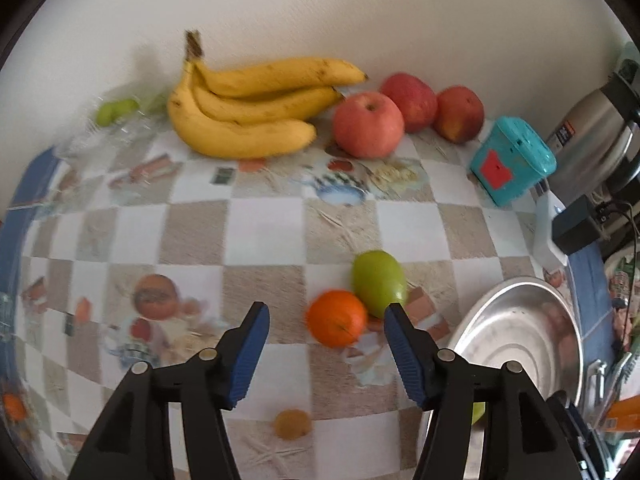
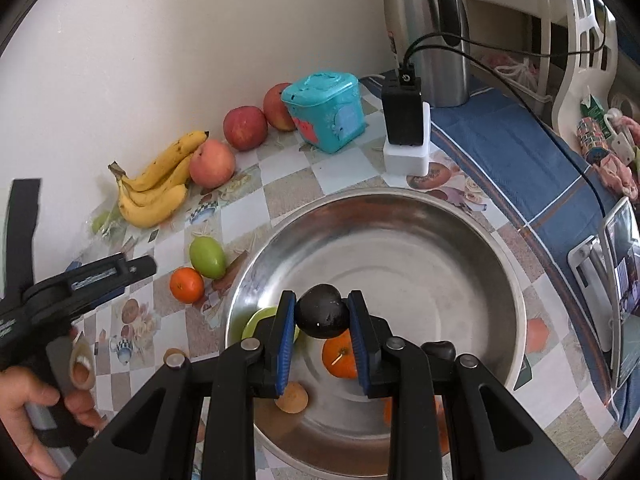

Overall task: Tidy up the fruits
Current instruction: 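Carry the orange and dark plum over the steel bowl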

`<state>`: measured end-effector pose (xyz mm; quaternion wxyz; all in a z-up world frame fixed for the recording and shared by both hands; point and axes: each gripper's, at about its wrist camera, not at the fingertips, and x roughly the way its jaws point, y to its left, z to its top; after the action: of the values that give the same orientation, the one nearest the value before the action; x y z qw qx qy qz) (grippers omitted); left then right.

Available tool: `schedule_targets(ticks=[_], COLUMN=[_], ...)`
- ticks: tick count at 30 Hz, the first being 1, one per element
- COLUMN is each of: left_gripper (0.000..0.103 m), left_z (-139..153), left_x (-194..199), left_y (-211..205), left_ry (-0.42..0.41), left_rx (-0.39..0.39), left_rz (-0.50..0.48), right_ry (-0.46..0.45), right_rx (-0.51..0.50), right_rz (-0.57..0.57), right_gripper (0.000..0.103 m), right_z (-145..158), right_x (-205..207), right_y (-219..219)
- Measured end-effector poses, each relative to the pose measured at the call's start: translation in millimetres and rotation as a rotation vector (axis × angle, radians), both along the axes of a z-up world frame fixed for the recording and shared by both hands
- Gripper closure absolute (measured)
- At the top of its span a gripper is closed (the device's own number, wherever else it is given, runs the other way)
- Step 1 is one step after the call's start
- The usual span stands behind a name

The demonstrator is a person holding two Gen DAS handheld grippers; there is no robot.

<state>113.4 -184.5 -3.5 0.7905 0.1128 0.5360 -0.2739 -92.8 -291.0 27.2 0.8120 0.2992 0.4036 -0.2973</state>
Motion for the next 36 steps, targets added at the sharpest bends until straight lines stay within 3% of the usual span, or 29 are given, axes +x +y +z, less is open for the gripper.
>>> schedule_targets(ticks=[5, 12, 16, 20, 23, 26, 36], left_gripper=[0.040, 0.041, 0.067, 0.068, 0.067, 0.061, 0.065], left_z=[-21.2, -25.5, -20.9, -24.1, -24.9, -27.5, -28.3], left_x=[1.5, 7.6, 2.9, 3.0, 5.7, 9.1, 9.9], left_y=[-14.9, -20.9, -25.5, -23.8, -21.0, -18.9, -15.9], left_ry=[-0.003, -0.008, -0.044, -0.062, -0.058, -0.034, 0.001], left_rx=[0.063, 0.041, 0.066, 0.096, 0.071, 0.059, 0.033], left_rz=[-0.017, -0.031, -0.054, -0.054, -0.045, -0.030, -0.024], right_ry=[0.017, 0.016, 0.017, 0.011, 0.007, 0.006, -0.004], right_rx=[0.020, 0.035, 0.046, 0.054, 0.055, 0.058, 0.070], right_rz=[-0.010, -0.017, -0.024, -0.027, -0.025, -0.022, -0.025], right_gripper=[0.076, 0.076, 0.076, 0.076, 0.076, 0.076, 0.076], right_z=[-8.1, -11.5, -13.5, -13.3, -12.6, -12.5, -12.7], right_x=[-1.8, -3.7, -4.7, -5.2, -5.4, -5.4, -5.6], right_y=[-4.0, -6.1, -7.1, -7.6, -7.6, -8.0, -8.6])
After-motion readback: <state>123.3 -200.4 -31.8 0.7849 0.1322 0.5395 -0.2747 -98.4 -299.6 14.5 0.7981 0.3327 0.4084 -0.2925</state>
